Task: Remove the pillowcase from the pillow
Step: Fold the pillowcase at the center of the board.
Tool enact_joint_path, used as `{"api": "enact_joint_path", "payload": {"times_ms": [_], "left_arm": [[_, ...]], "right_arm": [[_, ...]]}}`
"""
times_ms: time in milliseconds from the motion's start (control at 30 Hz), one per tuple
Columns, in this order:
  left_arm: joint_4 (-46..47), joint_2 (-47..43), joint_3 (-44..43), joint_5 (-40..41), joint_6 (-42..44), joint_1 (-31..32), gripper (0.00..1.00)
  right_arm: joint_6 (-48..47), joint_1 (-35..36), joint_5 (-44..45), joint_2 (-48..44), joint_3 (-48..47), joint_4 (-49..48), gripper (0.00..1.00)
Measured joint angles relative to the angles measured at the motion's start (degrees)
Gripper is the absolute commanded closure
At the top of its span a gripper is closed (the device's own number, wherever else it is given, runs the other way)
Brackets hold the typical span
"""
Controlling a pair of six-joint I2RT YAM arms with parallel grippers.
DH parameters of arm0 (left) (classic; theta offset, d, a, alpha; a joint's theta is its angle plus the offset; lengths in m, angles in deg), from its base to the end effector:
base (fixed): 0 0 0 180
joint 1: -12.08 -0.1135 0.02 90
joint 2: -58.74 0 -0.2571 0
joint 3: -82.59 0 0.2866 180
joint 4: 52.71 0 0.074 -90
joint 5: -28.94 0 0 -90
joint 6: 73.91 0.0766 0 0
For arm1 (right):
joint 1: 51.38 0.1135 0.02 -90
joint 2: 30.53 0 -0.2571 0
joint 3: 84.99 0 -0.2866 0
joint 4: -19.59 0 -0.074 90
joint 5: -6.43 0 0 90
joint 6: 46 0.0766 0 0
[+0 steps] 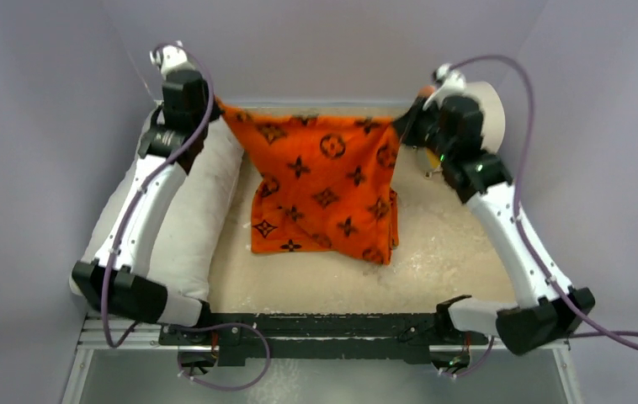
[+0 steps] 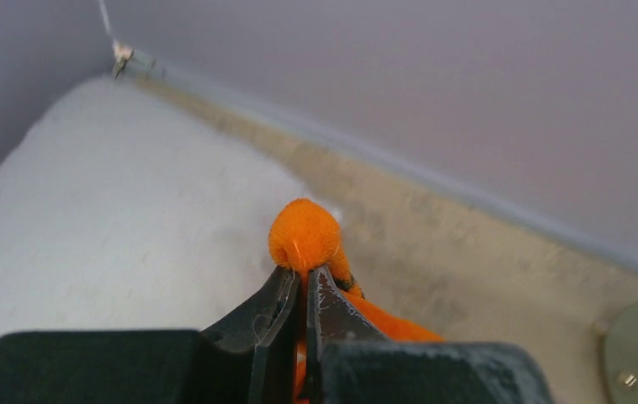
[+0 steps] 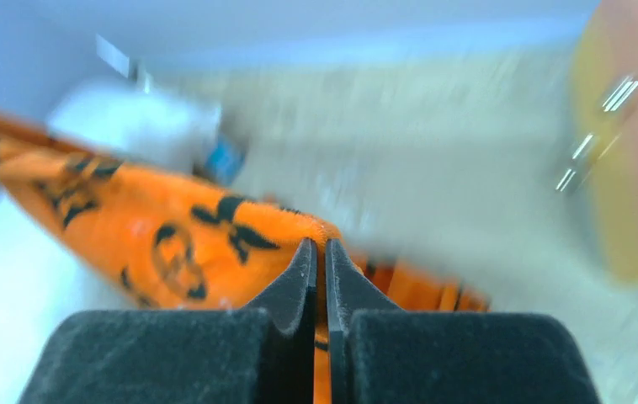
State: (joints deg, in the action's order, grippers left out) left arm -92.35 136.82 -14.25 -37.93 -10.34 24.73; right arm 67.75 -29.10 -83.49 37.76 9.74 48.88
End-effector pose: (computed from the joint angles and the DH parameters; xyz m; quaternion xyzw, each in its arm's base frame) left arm 0.3708 -0.0524 0.4057 -0.2097 0.7873 -0.0303 0.5790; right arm 0.3203 0.1311 0.4040 0.0104 0.7788 0.2447 0.5775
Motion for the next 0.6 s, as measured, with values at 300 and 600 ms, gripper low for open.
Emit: {"api": "enact_joint_path", "payload": {"times_ms": [300, 600], "left_arm": [[-2.5, 27.8, -47.9, -7.6, -4.6, -4.4, 1.00], [-0.4, 4.8, -36.0, -10.4, -7.1, -4.5, 1.00]], "right_arm": [[-7.6, -10.2, 1.9, 31.2, -62.2, 6.6, 1.00], [-10.2, -9.8, -1.1, 9.4, -50.3, 4.0, 1.00]]}}
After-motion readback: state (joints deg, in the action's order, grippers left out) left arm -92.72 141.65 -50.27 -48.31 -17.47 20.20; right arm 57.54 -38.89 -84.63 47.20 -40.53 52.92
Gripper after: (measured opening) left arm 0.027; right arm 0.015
